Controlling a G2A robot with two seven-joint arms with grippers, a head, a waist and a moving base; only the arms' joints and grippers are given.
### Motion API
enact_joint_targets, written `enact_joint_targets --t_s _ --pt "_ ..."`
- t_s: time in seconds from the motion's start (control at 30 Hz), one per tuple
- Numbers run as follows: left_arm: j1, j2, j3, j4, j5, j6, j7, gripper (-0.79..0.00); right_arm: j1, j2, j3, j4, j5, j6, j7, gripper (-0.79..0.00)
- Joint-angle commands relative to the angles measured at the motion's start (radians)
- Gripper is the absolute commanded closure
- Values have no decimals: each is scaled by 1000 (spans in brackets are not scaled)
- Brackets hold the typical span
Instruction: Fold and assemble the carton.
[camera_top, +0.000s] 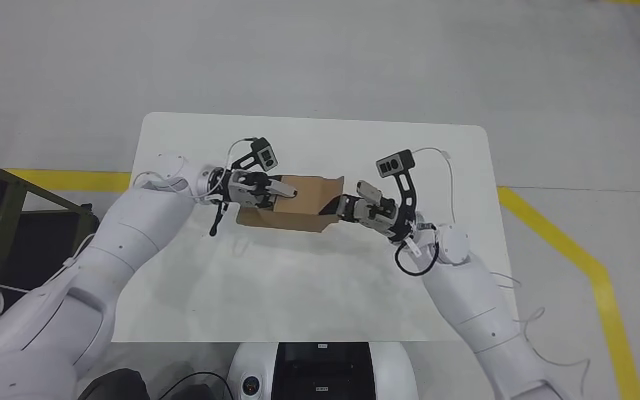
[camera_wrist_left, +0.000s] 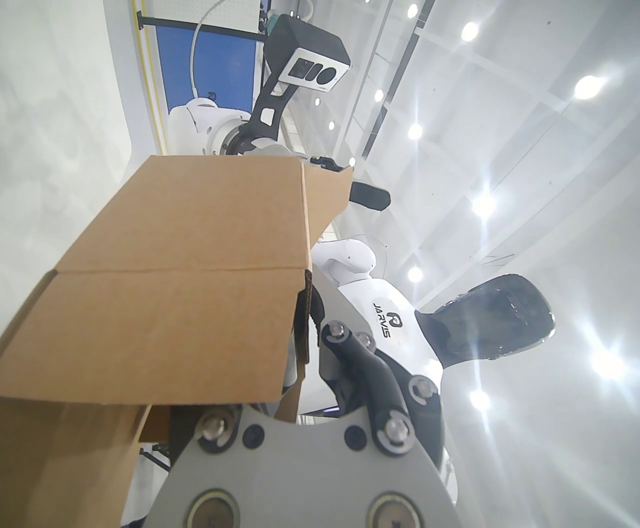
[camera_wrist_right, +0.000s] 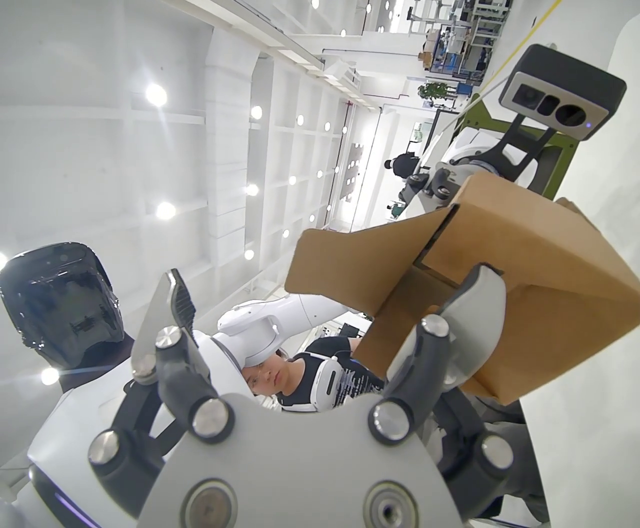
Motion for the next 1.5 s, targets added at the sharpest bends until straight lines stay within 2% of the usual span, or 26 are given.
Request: enact_joint_targets --t_s 0.0,0.27,0.63,0.87,1.47 --pt "2 1 -1 0 -1 2 0 0 1 -1 -1 3 4 4 2 -785" --pt "5 6 -1 -7 -5 1 0 0 9 -4 -7 17 19 15 12 -785" --pt "3 11 -23 66 7 -11 0 0 -35 22 106 -49 -7 27 -2 -785" --pt "2 1 -36 71 3 -13 0 0 -62 19 69 -95 -18 53 -9 -785" --pt "19 -5 -55 25 15 4 0 0 -33 13 41 -64 -88 23 -58 -785"
